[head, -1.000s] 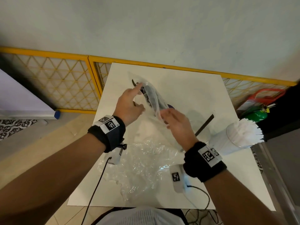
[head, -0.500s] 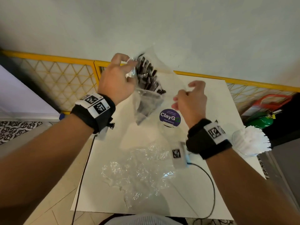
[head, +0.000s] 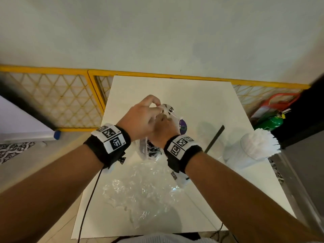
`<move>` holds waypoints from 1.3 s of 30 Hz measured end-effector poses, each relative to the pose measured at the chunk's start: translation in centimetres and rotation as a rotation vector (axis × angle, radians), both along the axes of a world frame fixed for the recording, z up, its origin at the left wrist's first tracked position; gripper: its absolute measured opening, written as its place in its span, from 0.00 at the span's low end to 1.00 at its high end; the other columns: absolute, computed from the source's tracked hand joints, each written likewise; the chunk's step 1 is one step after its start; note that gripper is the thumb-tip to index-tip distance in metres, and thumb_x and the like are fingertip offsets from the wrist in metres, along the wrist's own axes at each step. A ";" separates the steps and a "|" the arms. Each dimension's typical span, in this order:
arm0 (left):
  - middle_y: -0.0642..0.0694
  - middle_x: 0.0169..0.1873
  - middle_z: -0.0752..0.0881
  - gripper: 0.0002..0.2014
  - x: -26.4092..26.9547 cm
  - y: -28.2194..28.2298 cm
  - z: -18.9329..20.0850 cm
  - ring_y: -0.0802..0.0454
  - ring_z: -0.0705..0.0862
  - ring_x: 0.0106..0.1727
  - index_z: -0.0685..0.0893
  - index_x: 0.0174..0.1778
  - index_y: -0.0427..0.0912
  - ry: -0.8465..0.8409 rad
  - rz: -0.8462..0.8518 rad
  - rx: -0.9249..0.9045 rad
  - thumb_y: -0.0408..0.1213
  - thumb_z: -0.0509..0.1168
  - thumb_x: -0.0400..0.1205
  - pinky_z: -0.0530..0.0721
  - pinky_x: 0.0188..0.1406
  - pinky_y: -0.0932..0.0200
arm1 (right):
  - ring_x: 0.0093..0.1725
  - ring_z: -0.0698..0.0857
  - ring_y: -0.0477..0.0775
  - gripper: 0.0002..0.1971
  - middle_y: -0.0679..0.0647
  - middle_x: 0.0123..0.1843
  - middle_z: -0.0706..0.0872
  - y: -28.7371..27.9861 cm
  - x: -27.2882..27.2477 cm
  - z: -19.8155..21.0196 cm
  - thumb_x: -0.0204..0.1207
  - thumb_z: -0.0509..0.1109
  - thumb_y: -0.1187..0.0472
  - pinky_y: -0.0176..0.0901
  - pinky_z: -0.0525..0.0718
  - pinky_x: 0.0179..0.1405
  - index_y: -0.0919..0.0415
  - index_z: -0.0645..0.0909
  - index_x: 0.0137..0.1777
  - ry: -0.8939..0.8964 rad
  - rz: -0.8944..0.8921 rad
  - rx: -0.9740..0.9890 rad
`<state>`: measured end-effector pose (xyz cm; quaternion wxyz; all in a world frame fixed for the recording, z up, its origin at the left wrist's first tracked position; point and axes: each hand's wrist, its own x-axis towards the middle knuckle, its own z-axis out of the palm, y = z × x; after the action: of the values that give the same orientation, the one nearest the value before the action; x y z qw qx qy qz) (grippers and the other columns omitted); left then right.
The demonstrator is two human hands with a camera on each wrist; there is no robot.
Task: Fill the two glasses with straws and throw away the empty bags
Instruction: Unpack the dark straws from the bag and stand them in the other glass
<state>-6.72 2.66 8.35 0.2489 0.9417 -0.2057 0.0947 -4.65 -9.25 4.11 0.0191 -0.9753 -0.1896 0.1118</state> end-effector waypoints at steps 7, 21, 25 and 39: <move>0.45 0.64 0.77 0.14 -1.9 -1.8 0.1 0.53 0.76 0.39 0.89 0.51 0.40 0.050 -0.119 0.060 0.43 0.61 0.81 0.80 0.41 0.57 | 0.78 0.73 0.65 0.20 0.66 0.78 0.74 0.0 1.0 -2.0 0.86 0.63 0.65 0.30 0.76 0.54 0.69 0.71 0.76 0.478 -0.140 0.300; 0.42 0.73 0.71 0.17 2.1 0.8 -3.5 0.41 0.78 0.67 0.83 0.66 0.40 0.280 0.246 0.017 0.27 0.58 0.83 0.78 0.63 0.53 | 0.27 0.78 0.50 0.17 0.51 0.27 0.79 -7.4 -2.8 4.2 0.69 0.78 0.50 0.39 0.75 0.27 0.61 0.78 0.32 0.583 -0.374 0.490; 0.44 0.74 0.71 0.23 3.2 0.4 -4.2 0.43 0.75 0.71 0.77 0.76 0.42 0.385 0.368 -0.041 0.27 0.59 0.83 0.71 0.67 0.60 | 0.28 0.78 0.53 0.10 0.53 0.26 0.78 -12.1 -5.6 4.8 0.68 0.76 0.58 0.42 0.75 0.31 0.62 0.81 0.33 0.745 -0.474 0.768; 0.49 0.62 0.88 0.46 1.1 -7.3 0.9 0.49 0.86 0.64 0.80 0.71 0.52 0.907 0.146 -0.875 0.79 0.66 0.63 0.80 0.69 0.42 | 0.39 0.85 0.53 0.04 0.56 0.38 0.85 -13.4 -6.2 3.0 0.75 0.71 0.68 0.48 0.86 0.39 0.63 0.85 0.48 0.538 -0.536 1.332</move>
<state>-5.64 -4.61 9.30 0.6662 0.7108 0.0429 -0.2217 -10.84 -22.61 7.16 0.6749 -0.7095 0.0373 0.1991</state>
